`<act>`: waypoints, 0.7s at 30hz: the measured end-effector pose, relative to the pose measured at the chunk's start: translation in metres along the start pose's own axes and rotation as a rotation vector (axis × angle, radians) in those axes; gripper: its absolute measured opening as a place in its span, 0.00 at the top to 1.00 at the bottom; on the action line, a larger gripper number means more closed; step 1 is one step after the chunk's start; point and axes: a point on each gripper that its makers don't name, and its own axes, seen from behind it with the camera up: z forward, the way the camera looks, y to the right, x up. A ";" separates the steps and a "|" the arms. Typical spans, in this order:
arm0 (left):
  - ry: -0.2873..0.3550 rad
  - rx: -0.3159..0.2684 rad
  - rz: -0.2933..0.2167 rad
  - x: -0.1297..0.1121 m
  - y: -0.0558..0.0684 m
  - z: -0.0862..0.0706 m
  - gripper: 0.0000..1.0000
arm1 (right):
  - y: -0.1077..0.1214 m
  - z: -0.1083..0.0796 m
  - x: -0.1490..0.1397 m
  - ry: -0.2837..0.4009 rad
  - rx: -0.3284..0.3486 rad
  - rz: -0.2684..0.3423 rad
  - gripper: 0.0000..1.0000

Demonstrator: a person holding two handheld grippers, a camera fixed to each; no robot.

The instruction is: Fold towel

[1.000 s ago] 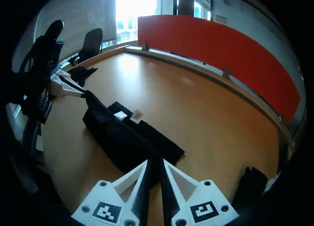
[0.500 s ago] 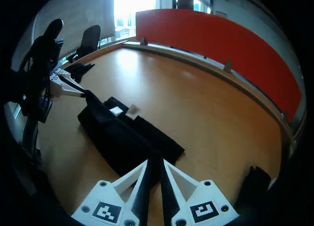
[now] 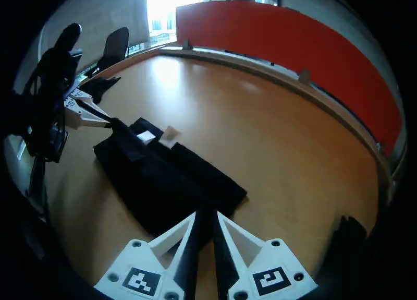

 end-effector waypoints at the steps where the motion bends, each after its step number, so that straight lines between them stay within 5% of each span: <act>1: 0.000 0.000 -0.002 0.000 -0.001 0.001 0.88 | 0.001 0.001 -0.001 -0.001 -0.002 0.004 0.85; 10: -0.012 0.022 -0.015 -0.002 -0.008 0.012 0.81 | 0.008 0.010 -0.005 -0.007 -0.041 0.046 0.73; 13: -0.014 0.037 -0.018 -0.003 -0.012 0.015 0.76 | 0.012 0.013 -0.006 -0.011 -0.058 0.060 0.65; 17: -0.014 0.053 -0.018 -0.003 -0.017 0.017 0.72 | 0.018 0.016 -0.009 -0.017 -0.081 0.064 0.39; 21: -0.016 0.064 -0.013 -0.003 -0.021 0.018 0.68 | 0.022 0.016 -0.010 -0.017 -0.095 0.059 0.31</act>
